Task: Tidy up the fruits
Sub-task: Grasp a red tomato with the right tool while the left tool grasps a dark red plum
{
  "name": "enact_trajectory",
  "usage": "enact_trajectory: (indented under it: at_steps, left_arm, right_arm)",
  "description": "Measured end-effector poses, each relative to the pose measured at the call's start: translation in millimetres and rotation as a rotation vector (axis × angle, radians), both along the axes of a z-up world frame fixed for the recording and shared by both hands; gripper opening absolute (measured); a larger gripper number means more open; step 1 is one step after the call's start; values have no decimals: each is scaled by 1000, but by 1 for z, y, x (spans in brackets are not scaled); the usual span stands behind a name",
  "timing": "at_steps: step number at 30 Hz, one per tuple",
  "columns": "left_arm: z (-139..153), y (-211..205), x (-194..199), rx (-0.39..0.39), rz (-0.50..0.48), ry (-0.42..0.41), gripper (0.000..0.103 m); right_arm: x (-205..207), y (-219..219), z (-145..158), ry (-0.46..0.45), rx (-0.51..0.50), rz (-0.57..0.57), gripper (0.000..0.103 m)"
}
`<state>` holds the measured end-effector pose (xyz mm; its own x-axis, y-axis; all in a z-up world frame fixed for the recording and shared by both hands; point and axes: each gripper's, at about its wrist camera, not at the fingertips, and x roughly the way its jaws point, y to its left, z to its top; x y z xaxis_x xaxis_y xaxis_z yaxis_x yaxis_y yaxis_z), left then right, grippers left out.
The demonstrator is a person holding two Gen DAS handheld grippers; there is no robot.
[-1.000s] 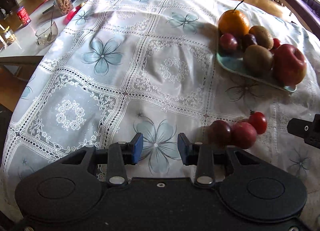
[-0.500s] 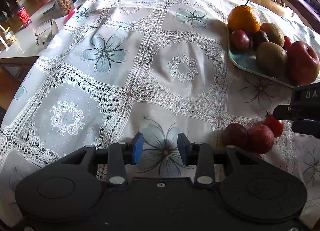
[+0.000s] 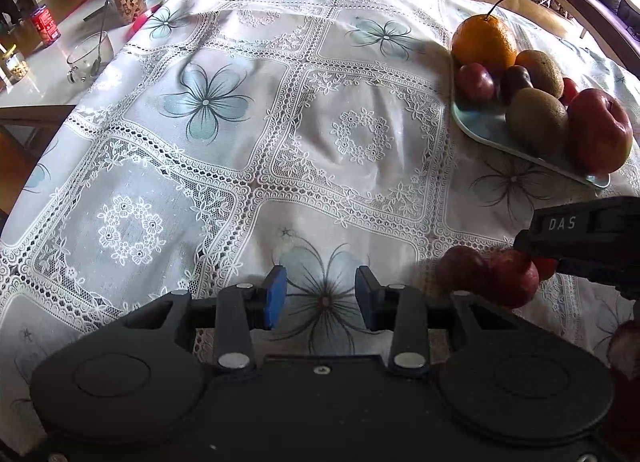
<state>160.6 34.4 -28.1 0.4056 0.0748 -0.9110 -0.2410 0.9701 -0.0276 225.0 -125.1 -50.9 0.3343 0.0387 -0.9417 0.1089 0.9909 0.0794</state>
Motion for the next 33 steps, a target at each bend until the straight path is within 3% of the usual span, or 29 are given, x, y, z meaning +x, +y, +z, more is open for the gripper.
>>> enact_trajectory:
  at_steps: [6, 10, 15, 22, 30, 33]
  left_arm:
    - [7, -8, -4, -64, -46, 11, 46]
    - [20, -20, -2, -91, -87, 4, 46]
    - [34, -42, 4, -80, -150, -48, 46]
    - [15, -54, 16, -93, -181, -76, 46]
    - [-4, -51, 24, -129, -186, -50, 46]
    - [-8, -51, 27, -135, -187, -36, 51]
  right_arm:
    - [-15, -14, 16, -26, -32, -106, 34]
    - [-25, -40, 25, -2, 21, -175, 34]
    - [-48, -60, 34, -35, 75, -207, 34]
    - [-72, -70, 38, -102, 18, -251, 35]
    - [-73, -81, 29, -110, 77, -293, 35]
    - [-74, -83, 28, -110, 91, -302, 35]
